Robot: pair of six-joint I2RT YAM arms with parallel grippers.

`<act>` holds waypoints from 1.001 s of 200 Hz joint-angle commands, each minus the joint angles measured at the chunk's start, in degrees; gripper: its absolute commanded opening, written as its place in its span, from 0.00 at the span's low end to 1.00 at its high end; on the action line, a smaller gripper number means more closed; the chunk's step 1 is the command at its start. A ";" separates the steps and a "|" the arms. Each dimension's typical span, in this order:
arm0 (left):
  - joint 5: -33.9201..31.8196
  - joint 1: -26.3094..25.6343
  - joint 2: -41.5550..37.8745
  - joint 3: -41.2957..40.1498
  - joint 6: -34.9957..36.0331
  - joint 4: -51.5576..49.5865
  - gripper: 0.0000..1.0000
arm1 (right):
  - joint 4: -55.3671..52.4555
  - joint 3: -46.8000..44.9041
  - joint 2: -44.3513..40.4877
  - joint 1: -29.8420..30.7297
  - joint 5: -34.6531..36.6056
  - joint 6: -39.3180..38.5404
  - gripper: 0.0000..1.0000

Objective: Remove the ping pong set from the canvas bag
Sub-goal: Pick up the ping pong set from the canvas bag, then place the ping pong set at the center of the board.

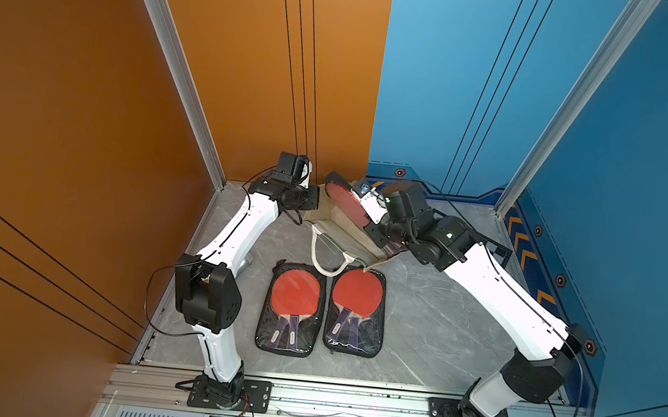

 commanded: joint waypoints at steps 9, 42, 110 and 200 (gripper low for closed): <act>-2.93 0.12 0.69 1.76 -3.02 -0.26 0.00 | 8.42 -1.40 -7.79 -6.89 -6.55 9.24 0.00; -10.68 -2.17 -0.17 1.39 -5.87 -0.17 0.00 | 15.66 -8.35 -16.21 -18.17 -19.96 22.80 0.00; -18.35 -3.81 -1.94 1.97 -12.95 -2.36 0.00 | 5.13 -13.23 -24.93 -39.74 -32.81 40.50 0.00; -17.05 -3.71 -3.45 -0.06 -17.34 -3.42 0.00 | 4.16 -50.65 -37.41 -44.39 -42.15 44.52 0.00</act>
